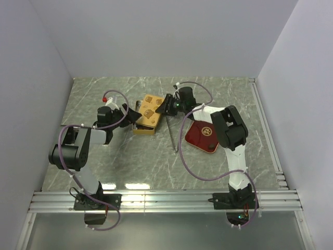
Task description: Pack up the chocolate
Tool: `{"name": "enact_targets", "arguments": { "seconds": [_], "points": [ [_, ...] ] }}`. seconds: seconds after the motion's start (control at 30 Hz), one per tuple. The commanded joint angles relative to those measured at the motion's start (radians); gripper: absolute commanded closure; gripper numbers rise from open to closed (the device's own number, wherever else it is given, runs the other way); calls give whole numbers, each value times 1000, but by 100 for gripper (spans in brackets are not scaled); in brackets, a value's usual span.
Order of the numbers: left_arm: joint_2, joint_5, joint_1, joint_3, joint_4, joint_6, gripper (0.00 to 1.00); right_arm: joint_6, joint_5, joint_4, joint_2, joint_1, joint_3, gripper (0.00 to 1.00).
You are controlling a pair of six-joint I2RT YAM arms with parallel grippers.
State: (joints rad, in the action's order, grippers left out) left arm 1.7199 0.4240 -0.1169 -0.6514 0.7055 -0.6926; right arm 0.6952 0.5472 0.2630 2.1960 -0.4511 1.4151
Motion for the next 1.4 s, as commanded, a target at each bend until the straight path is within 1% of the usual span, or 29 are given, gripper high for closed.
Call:
{"name": "enact_targets", "arguments": {
  "seconds": [0.0,0.27,0.47,0.67,0.77,0.87,0.9,0.97,1.0,1.07,1.1,1.37],
  "points": [
    [10,32,-6,-33,80,1,14,-114,-44,-140,42,-24,24,52],
    [13,48,-9,-31,88,-4,15,-154,-46,-189,25,-49,35,51],
    [20,58,-10,-30,95,-8,16,-187,-52,-235,21,-69,47,48],
    [14,55,-12,-28,83,-5,18,-198,-69,-243,15,-81,45,47],
    [10,52,-12,-28,72,-1,20,-192,-70,-235,8,-84,42,47],
    [10,53,-13,-30,63,-1,30,-181,-72,-231,-7,-90,47,47],
    [12,55,-13,-31,60,-1,36,-177,-73,-229,-10,-92,48,47],
    [14,50,-15,-33,51,1,42,-175,-75,-229,-18,-95,56,47],
    [12,50,-17,-33,48,1,47,-172,-73,-229,-19,-103,59,47],
    [14,48,-17,-33,45,2,51,-171,-75,-235,-25,-106,67,47],
    [12,50,-17,-31,43,2,55,-171,-79,-238,-27,-109,70,47],
    [37,35,-18,-42,11,8,67,-184,-127,-255,-44,-124,84,46]
  ]
}}
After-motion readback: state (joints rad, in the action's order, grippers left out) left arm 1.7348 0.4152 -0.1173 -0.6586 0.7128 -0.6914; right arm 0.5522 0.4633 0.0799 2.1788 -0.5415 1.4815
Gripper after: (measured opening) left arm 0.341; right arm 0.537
